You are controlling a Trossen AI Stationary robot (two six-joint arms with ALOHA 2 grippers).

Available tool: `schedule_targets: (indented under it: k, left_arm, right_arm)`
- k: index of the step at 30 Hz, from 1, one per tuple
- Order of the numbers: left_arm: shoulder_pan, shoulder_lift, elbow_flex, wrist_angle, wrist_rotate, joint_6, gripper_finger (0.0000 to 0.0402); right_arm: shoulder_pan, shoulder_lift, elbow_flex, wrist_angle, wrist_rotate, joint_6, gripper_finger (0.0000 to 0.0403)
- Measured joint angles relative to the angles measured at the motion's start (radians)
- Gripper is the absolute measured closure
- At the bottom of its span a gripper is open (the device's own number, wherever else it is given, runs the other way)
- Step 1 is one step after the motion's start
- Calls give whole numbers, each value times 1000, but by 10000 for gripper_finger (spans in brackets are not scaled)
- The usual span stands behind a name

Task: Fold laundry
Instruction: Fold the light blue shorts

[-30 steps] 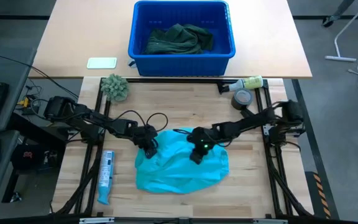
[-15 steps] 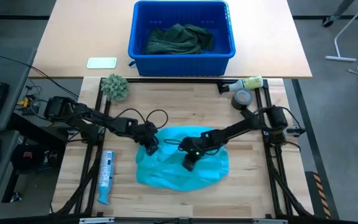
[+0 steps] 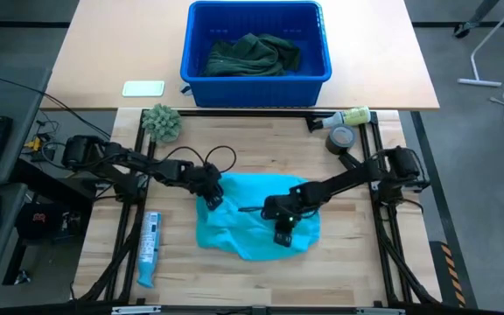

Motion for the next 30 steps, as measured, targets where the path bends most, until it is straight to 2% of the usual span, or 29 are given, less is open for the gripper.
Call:
schedule_targets:
  k: [10,16,20,23,27,30]
  left_arm:
    - [6,-108,72,-109,89,67,401]
    - [2,-231,109,-204,241,45,401]
    - [-10,-328,112,-262,389,-69,401]
    - [-42,-393,113,-343,449,-202,400]
    - [-137,-469,113,-386,456,-376,387]
    - [-228,-504,113,-375,383,-526,367]
  right_arm:
    - [-149,-137,0,23,79,-32,403]
    - [-256,-198,0,19,107,-47,403]
    - [-315,-232,0,8,108,-51,403]
    - [-351,-253,0,-7,105,-56,403]
    - [-387,-259,2,-14,94,-77,403]
    - [-402,-259,2,-25,85,-95,402]
